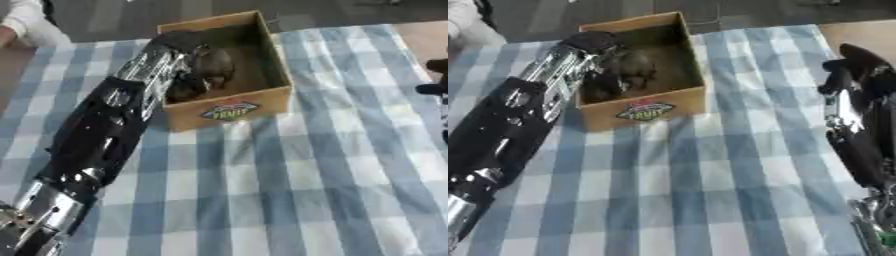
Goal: Pick up objects on the table and place them in the box.
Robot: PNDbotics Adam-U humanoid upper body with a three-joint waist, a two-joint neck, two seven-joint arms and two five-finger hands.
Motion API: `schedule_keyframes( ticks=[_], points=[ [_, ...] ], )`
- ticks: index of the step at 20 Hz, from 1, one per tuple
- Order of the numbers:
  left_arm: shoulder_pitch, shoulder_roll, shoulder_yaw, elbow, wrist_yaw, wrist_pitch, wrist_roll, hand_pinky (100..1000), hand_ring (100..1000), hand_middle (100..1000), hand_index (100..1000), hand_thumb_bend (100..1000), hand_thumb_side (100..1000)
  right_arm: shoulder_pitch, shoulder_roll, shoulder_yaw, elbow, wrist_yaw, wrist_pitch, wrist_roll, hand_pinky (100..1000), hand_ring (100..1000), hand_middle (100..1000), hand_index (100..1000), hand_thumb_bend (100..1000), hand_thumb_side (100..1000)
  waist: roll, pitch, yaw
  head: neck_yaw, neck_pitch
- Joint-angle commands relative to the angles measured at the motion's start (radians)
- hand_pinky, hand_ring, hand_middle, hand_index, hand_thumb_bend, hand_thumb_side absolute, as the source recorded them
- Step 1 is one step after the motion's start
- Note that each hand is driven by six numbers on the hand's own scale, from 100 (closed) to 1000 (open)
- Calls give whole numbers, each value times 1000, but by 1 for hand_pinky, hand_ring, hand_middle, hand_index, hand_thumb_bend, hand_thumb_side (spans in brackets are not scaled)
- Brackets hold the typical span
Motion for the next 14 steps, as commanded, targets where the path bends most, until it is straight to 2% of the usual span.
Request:
schedule_keyframes(
  ticks=[1,4,6,12,14],
  points=[
    [-26,14,17,-31,-14,-1,2,865,855,857,962,714,687,-5,-12,-2,-21,-4,-1,4,654,808,659,843,101,606,-5,-28,-1,-1,12],
    [-28,17,27,-68,7,17,20,861,844,851,961,687,705,-3,-11,-2,-21,-5,0,4,654,808,659,843,100,605,-5,-31,0,-3,16],
    [-28,20,29,-98,30,32,41,858,836,846,951,638,707,-1,-10,-2,-21,-4,0,5,654,808,659,843,100,604,-5,-34,0,-3,18],
    [-22,49,19,-235,119,55,75,847,806,818,895,430,643,5,-8,-6,-21,-3,1,3,655,808,660,843,100,603,-6,-45,6,-11,32],
    [-13,70,11,-308,151,62,74,837,787,795,862,315,611,7,-7,-8,-21,-1,1,1,655,808,661,843,100,603,-6,-51,11,-17,42]
  ],
)
